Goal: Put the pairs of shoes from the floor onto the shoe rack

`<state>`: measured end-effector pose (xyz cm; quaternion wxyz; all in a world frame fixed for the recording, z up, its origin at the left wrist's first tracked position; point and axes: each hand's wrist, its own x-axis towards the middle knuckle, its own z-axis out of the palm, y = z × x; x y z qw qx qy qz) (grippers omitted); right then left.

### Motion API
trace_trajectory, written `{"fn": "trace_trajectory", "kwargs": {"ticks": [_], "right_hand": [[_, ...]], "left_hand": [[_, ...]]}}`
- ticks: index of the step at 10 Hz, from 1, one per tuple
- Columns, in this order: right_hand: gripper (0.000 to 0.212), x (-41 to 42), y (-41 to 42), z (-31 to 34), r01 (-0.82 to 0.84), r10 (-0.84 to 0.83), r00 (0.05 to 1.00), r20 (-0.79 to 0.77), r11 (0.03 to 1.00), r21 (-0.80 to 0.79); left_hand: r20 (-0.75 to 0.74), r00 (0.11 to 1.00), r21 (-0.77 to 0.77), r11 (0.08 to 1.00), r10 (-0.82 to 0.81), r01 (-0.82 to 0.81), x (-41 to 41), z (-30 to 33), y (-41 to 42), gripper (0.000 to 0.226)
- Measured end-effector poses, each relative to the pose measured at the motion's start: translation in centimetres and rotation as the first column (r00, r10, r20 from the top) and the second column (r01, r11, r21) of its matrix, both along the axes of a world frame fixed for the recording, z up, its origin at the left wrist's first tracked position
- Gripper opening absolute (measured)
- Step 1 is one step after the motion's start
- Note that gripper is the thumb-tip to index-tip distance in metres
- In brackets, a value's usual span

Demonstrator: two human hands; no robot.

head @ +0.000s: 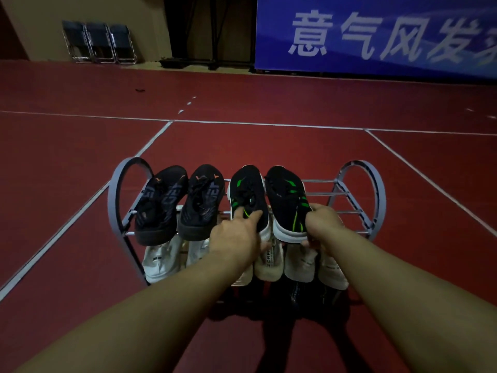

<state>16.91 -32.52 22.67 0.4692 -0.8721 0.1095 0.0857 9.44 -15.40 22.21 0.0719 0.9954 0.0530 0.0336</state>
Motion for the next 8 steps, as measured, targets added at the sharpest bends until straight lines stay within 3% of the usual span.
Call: {"fn": "trace_trajectory", "kwargs": {"ticks": [2,3,4,5,6,8], "right_hand": [[0.03,-0.6,0.2,1.0,-0.138,0.134,0.99,-0.049,0.985,-0.102],[0.047,-0.3,-0.4,1.8,-0.234,0.241,0.97,-0.033,0.882,-0.409],[0.052,1.1,-0.4,3.3,-0.1,0.221,0.96,0.173,0.846,-0.523],[0.033,2.4,1.1,4.7,-0.124,0.345,0.877,0.336,0.836,-0.534],[0.03,4.0,3.5,4.7,-0.188,0.428,0.833,0.351,0.816,-0.547],[0.03,10.8,7.1,6.5,-0.334,0.567,0.773,0.285,0.745,-0.577]], "left_hand": [[0.001,1.0,0.052,0.999,-0.011,0.011,1.0,-0.5,0.4,0.082],[-0.029,0.999,0.07,0.997,-0.022,0.024,0.7,0.5,0.6,0.075],[0.149,0.989,-0.021,1.0,0.023,-0.02,1.1,2.5,1.5,0.058],[0.331,0.944,-0.144,0.989,0.007,0.044,3.3,3.8,3.5,0.03],[0.256,0.965,-0.198,0.974,-0.055,0.108,6.3,3.7,5.4,0.023],[0.249,0.957,-0.229,0.952,-0.146,0.205,12.1,4.1,8.2,0.019]]}}
